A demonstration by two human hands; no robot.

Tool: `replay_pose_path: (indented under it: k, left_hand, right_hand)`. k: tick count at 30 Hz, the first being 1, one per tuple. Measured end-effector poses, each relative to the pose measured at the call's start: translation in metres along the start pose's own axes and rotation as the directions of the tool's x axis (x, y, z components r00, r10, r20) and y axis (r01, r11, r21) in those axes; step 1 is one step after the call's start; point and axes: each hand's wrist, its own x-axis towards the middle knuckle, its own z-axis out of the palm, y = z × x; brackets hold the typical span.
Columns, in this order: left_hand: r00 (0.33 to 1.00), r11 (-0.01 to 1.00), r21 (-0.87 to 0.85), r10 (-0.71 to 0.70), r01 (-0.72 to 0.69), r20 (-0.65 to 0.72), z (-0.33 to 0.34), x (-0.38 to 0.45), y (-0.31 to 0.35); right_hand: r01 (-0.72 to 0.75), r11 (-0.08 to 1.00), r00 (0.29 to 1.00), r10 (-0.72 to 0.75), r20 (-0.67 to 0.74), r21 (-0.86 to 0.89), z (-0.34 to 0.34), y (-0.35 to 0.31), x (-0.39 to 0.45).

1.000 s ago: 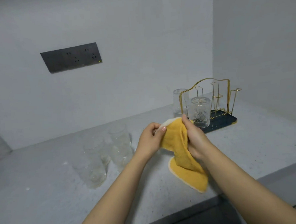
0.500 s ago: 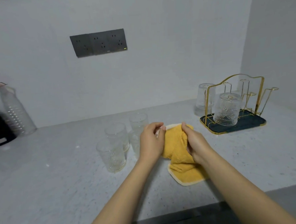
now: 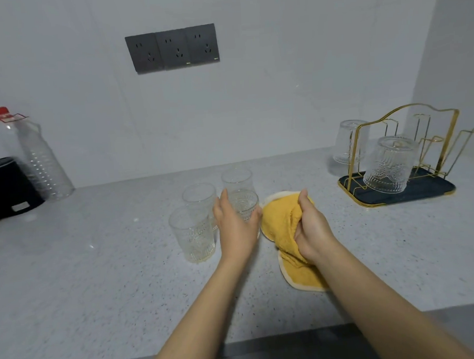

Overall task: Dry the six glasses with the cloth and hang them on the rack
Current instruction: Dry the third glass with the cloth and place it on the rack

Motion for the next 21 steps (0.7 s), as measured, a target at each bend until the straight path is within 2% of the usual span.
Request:
replay_pose_path:
  k: [5, 9, 12, 15, 18, 21]
  left_hand:
    - [0.993, 0.980, -0.156, -0.122, 0.120, 0.000, 0.006, 0.006, -0.010]
    - [0.989, 0.964, -0.221, -0.150, 0.146, -0.003, 0.009, 0.004, -0.007]
    - [0.992, 0.954, -0.273, -0.116, 0.123, 0.039, 0.017, -0.001, 0.000]
    - [0.978, 0.885, -0.419, -0.159, 0.203, 0.138, 0.031, 0.001, 0.013]
    - [0.941, 0.773, -0.549, -0.191, 0.319, 0.279, 0.049, 0.007, 0.024]
    - [0.927, 0.653, -0.664, -0.178, 0.363, 0.331, 0.065, 0.011, 0.024]
  right_hand:
    - [0.001, 1.000, 1.000, -0.001, 0.013, 0.029, -0.001, 0.000, 0.000]
    - [0.014, 0.999, 0.999, -0.012, -0.047, 0.036, -0.007, 0.000, 0.002]
    - [0.103, 0.994, 0.983, -0.096, -0.155, 0.040, -0.020, -0.007, 0.001]
    - [0.217, 0.976, 0.965, -0.208, -0.160, 0.037, -0.030, -0.018, -0.005]
    - [0.287, 0.940, 0.949, -0.305, -0.075, -0.182, -0.028, -0.022, -0.008]
    - [0.353, 0.812, 0.928, -0.366, 0.067, -0.464, -0.028, -0.016, -0.011]
